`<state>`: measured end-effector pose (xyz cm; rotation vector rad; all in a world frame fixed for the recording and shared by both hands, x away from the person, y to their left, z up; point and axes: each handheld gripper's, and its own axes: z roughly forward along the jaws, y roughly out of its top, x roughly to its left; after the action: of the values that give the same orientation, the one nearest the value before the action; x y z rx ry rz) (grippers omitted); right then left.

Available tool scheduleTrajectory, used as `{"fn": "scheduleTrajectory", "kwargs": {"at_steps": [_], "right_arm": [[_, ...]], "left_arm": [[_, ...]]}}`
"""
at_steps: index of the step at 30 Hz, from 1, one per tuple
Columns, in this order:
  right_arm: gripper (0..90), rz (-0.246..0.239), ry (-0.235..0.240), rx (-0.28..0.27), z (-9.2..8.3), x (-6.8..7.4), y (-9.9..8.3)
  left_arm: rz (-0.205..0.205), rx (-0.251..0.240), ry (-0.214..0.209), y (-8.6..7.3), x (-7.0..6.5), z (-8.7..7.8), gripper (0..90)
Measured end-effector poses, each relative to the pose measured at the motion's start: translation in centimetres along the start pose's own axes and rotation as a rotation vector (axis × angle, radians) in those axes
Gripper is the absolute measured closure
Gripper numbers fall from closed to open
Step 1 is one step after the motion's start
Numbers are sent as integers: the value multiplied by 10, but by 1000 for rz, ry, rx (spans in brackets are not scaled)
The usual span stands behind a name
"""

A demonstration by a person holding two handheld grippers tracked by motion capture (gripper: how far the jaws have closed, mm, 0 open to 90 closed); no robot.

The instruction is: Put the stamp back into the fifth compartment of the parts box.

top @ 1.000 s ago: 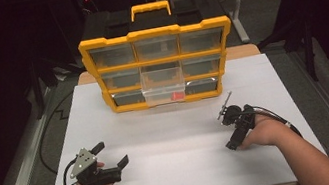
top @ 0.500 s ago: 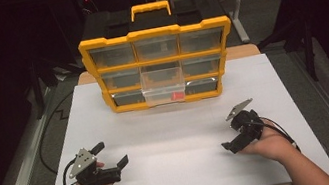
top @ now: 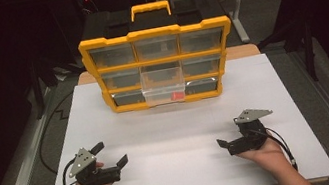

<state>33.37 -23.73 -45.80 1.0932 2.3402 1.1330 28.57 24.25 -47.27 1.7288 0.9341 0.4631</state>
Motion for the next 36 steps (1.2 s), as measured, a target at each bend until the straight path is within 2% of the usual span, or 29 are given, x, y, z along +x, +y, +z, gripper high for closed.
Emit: {"fn": "scheduleTrajectory", "kwargs": {"at_steps": [5, 10, 19, 24, 32, 36], "right_arm": [[0, 21, -14, -110, -7, 3, -4], [0, 49, -27, -195, -15, 4, -8], [0, 59, -41, -301, -32, 4, -21], [0, 61, -54, -321, -36, 2, -31], [0, 63, -72, -330, -36, -1, -29], [0, 48, -81, -327, -36, 1, -28]], "left_arm": [[-2, -2, 1, 0, 0, 0, 1], [-2, -6, 3, 0, 0, -1, 1], [3, -8, 5, 1, -2, 0, 1], [16, 0, 10, 2, -2, 1, 1], [21, 9, 14, 2, -5, 5, 1], [23, 15, 19, 2, -5, 5, 1]]}}
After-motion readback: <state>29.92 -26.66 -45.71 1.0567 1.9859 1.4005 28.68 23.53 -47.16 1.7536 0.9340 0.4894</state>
